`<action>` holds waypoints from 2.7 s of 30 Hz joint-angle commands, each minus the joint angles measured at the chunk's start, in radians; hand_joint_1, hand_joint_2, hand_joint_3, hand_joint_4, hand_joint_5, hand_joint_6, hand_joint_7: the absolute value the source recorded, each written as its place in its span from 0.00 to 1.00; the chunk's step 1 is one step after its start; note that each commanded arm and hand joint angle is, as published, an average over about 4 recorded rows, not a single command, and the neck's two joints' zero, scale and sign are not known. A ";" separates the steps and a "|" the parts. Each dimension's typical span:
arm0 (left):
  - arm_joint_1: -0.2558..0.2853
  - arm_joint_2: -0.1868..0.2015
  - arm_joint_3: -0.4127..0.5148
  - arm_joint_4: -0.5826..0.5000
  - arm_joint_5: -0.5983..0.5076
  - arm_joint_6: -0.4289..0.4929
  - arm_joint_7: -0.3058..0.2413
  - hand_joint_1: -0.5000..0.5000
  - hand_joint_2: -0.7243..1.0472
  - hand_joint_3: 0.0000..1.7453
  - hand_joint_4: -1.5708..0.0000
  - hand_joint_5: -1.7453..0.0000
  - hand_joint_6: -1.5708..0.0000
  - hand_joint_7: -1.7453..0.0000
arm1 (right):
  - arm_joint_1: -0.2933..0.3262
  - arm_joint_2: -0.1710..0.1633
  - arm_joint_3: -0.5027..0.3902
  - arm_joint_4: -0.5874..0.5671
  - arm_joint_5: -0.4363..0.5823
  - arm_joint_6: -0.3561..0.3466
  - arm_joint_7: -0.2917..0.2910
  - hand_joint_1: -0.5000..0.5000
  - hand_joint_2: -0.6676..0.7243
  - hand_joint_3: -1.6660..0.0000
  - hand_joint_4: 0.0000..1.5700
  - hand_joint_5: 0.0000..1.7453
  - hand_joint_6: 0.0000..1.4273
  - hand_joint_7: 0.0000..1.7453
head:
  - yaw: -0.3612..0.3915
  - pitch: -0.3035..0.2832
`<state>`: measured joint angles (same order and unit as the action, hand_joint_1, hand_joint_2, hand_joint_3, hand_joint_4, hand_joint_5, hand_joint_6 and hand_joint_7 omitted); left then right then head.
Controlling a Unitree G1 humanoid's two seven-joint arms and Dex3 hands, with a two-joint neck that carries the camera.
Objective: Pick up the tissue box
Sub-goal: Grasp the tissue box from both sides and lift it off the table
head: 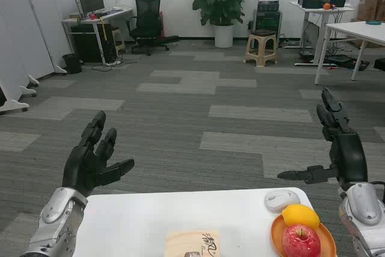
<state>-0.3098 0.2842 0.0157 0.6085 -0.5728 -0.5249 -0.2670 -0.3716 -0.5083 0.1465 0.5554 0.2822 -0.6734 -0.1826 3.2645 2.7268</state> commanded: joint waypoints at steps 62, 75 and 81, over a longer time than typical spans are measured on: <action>-0.099 0.077 -0.400 0.279 -0.119 0.069 -0.097 1.00 1.00 0.15 0.98 1.00 1.00 1.00 | 0.050 0.016 0.171 0.112 0.008 0.049 0.266 0.17 0.38 0.86 0.00 0.00 0.00 0.04 | -0.170 -0.803; -0.140 0.094 -0.605 0.425 -0.129 0.076 -0.123 1.00 1.00 0.14 0.98 1.00 1.00 1.00 | 0.022 0.003 0.351 0.177 -0.016 0.053 0.316 0.21 0.27 0.85 0.00 0.00 0.00 0.04 | -0.164 -0.831; -0.149 0.096 -0.669 0.467 -0.127 0.076 -0.126 1.00 1.00 0.10 0.98 1.00 1.00 1.00 | 0.006 0.004 0.439 0.189 -0.020 0.054 0.331 0.21 0.27 0.82 0.00 0.00 0.00 0.02 | -0.160 -0.830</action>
<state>-0.4403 0.3627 -0.6414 1.0631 -0.7009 -0.4536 -0.3896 -0.3448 -0.5029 0.5704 0.7430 0.2681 -0.6248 0.1427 3.1030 1.8965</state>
